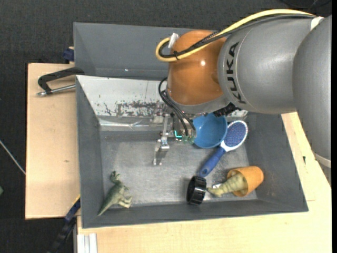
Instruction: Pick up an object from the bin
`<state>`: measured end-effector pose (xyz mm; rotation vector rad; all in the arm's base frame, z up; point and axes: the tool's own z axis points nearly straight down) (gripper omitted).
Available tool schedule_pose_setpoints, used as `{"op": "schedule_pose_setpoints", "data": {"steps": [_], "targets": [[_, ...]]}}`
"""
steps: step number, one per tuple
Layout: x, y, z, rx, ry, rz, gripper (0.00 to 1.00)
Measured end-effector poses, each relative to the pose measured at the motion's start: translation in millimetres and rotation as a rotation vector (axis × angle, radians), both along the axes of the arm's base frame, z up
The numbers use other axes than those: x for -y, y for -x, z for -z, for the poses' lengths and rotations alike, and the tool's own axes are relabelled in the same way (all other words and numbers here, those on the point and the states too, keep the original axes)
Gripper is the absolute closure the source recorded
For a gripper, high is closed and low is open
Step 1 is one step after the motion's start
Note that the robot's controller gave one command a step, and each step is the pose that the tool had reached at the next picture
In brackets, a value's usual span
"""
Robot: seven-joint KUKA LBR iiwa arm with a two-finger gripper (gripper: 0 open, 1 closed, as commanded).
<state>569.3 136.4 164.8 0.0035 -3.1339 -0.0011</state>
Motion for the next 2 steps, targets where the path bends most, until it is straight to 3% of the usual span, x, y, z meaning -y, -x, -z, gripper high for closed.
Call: {"op": "schedule_pose_setpoints", "data": {"steps": [1,2], "targets": [[92.7,2.6,-28.7,0.011,0.004,0.022,0.00],[145.5,11.4,61.3,0.001,0.001,-0.107,0.00]]}}
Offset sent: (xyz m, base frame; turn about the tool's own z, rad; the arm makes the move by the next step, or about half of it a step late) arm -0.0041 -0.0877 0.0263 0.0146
